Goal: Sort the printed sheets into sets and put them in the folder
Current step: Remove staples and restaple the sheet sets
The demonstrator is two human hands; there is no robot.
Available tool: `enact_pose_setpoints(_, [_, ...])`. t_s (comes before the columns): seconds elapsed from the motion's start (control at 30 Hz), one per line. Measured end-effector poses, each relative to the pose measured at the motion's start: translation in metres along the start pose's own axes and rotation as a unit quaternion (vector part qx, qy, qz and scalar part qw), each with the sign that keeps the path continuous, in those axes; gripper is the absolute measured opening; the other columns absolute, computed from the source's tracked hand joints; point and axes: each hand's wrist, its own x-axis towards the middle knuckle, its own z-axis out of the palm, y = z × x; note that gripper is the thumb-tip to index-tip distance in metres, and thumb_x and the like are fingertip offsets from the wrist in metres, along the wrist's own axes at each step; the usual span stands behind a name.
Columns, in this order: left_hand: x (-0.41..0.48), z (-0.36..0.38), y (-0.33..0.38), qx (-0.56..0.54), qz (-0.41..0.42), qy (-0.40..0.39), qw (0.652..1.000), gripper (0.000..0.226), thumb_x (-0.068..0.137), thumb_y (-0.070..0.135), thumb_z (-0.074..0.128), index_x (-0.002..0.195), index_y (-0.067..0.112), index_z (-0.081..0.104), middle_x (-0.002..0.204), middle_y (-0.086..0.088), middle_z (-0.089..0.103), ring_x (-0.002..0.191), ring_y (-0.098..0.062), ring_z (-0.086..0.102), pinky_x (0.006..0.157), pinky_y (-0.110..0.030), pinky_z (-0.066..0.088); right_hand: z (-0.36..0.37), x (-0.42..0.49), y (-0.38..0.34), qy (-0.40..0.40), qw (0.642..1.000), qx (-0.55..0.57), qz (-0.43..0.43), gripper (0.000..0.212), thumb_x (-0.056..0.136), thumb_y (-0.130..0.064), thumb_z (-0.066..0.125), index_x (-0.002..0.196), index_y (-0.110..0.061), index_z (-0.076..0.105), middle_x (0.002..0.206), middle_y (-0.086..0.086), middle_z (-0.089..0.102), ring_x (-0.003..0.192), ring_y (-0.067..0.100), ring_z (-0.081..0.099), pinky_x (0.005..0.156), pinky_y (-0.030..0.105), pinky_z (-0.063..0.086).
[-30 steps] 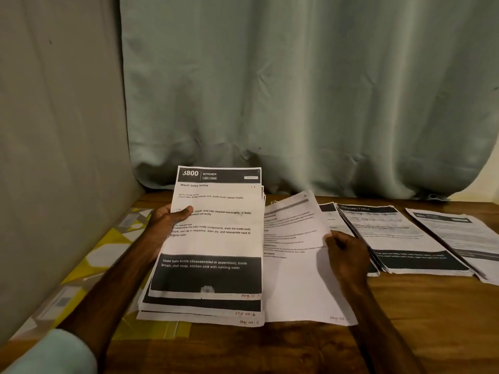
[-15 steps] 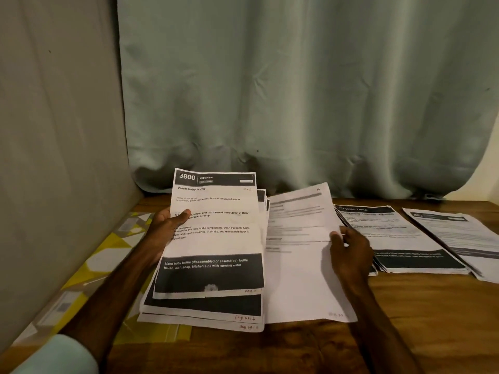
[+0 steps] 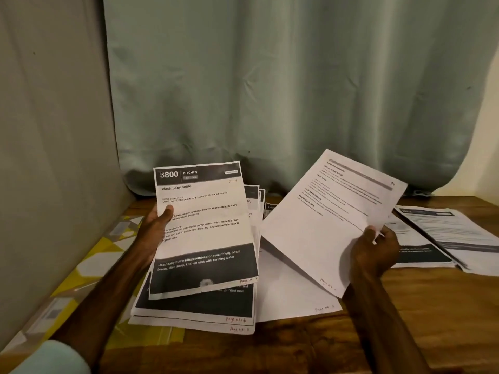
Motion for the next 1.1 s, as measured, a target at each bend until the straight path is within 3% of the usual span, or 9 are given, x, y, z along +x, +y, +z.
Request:
enact_pose_setpoints(0.17, [-0.001, -0.001, 0.0, 0.019, -0.017, 0.004, 1.0, 0.029, 0.102, 0.031, 0.057, 0.13, 0.024, 0.058, 0.112, -0.007, 0.073, 0.088, -0.029, 0.072, 0.061, -0.033, 0.062, 0.0, 0.005, 0.004, 0.025, 0.999, -0.002, 0.025, 0.029, 0.102, -0.015, 0.06, 0.129, -0.005, 0.061, 0.133, 0.015, 0.064, 0.126, 0.034, 0.06, 0.104, 0.047, 0.05])
enact_pose_setpoints(0.3, [-0.001, 0.0, -0.001, 0.041, -0.022, 0.016, 0.999, 0.027, 0.104, 0.033, 0.055, 0.127, 0.02, 0.059, 0.111, -0.009, 0.072, 0.087, -0.03, 0.071, 0.065, -0.036, 0.061, 0.0, 0.004, 0.006, 0.012, 0.999, -0.002, 0.035, 0.03, 0.102, -0.012, 0.059, 0.13, -0.001, 0.059, 0.135, 0.016, 0.063, 0.127, 0.034, 0.058, 0.103, 0.042, 0.048])
enact_pose_setpoints(0.4, [0.004, -0.001, -0.005, 0.06, -0.033, 0.036, 0.997, 0.026, 0.103, 0.035, 0.056, 0.122, 0.018, 0.061, 0.112, -0.011, 0.071, 0.084, -0.029, 0.071, 0.075, -0.042, 0.057, 0.002, -0.002, 0.008, -0.034, 0.999, 0.004, 0.042, 0.032, 0.099, -0.011, 0.063, 0.13, -0.002, 0.06, 0.133, 0.015, 0.064, 0.123, 0.031, 0.061, 0.098, 0.039, 0.05])
enact_pose_setpoints(0.53, [0.003, 0.003, -0.008, 0.092, -0.008, 0.052, 0.994, 0.032, 0.105, 0.032, 0.054, 0.131, 0.015, 0.06, 0.114, -0.011, 0.069, 0.081, -0.025, 0.068, 0.072, -0.036, 0.055, 0.009, -0.009, 0.01, -0.114, 0.991, 0.002, 0.071, 0.039, 0.089, -0.01, 0.077, 0.124, -0.005, 0.063, 0.123, 0.013, 0.07, 0.113, 0.029, 0.067, 0.094, 0.037, 0.054])
enact_pose_setpoints(0.6, [0.001, 0.004, -0.006, 0.094, -0.007, 0.052, 0.994, 0.033, 0.104, 0.034, 0.054, 0.134, 0.019, 0.058, 0.116, -0.009, 0.071, 0.088, -0.03, 0.071, 0.079, -0.044, 0.059, 0.012, -0.014, 0.01, -0.15, 0.985, -0.007, 0.088, 0.046, 0.081, -0.011, 0.085, 0.121, -0.007, 0.064, 0.115, 0.011, 0.071, 0.108, 0.028, 0.068, 0.097, 0.042, 0.055])
enact_pose_setpoints(0.7, [-0.002, 0.003, -0.002, 0.07, -0.02, 0.046, 0.996, 0.031, 0.103, 0.035, 0.056, 0.132, 0.025, 0.059, 0.116, -0.009, 0.073, 0.096, -0.036, 0.072, 0.09, -0.057, 0.057, 0.012, -0.022, 0.01, -0.212, 0.971, -0.011, 0.109, 0.043, 0.076, -0.005, 0.087, 0.115, -0.003, 0.068, 0.1, 0.004, 0.069, 0.097, 0.023, 0.066, 0.086, 0.033, 0.055])
enact_pose_setpoints(0.8, [-0.003, 0.0, 0.001, 0.018, -0.036, 0.03, 0.999, 0.026, 0.103, 0.031, 0.057, 0.128, 0.024, 0.061, 0.113, -0.008, 0.074, 0.092, -0.033, 0.073, 0.083, -0.051, 0.059, 0.011, -0.025, 0.012, -0.272, 0.956, -0.049, 0.098, 0.031, 0.079, 0.0, 0.083, 0.108, -0.003, 0.073, 0.105, 0.004, 0.073, 0.088, 0.014, 0.065, 0.076, 0.023, 0.05])
enact_pose_setpoints(0.9, [-0.003, -0.006, 0.001, -0.054, -0.068, 0.028, 0.996, 0.018, 0.102, 0.026, 0.058, 0.115, 0.02, 0.069, 0.107, -0.008, 0.077, 0.083, -0.03, 0.076, 0.074, -0.047, 0.061, 0.012, -0.025, 0.012, -0.289, 0.949, -0.103, 0.073, 0.024, 0.087, -0.003, 0.077, 0.111, -0.001, 0.074, 0.115, 0.01, 0.074, 0.094, 0.017, 0.064, 0.083, 0.026, 0.045])
enact_pose_setpoints(1.1, [-0.009, -0.003, 0.005, -0.083, -0.116, 0.029, 0.989, 0.028, 0.103, 0.028, 0.053, 0.097, 0.011, 0.074, 0.085, -0.009, 0.078, 0.066, -0.025, 0.075, 0.055, -0.037, 0.063, 0.012, -0.015, 0.017, -0.177, 0.98, -0.083, 0.038, 0.032, 0.099, -0.013, 0.064, 0.127, 0.001, 0.063, 0.131, 0.017, 0.066, 0.122, 0.035, 0.061, 0.098, 0.038, 0.047])
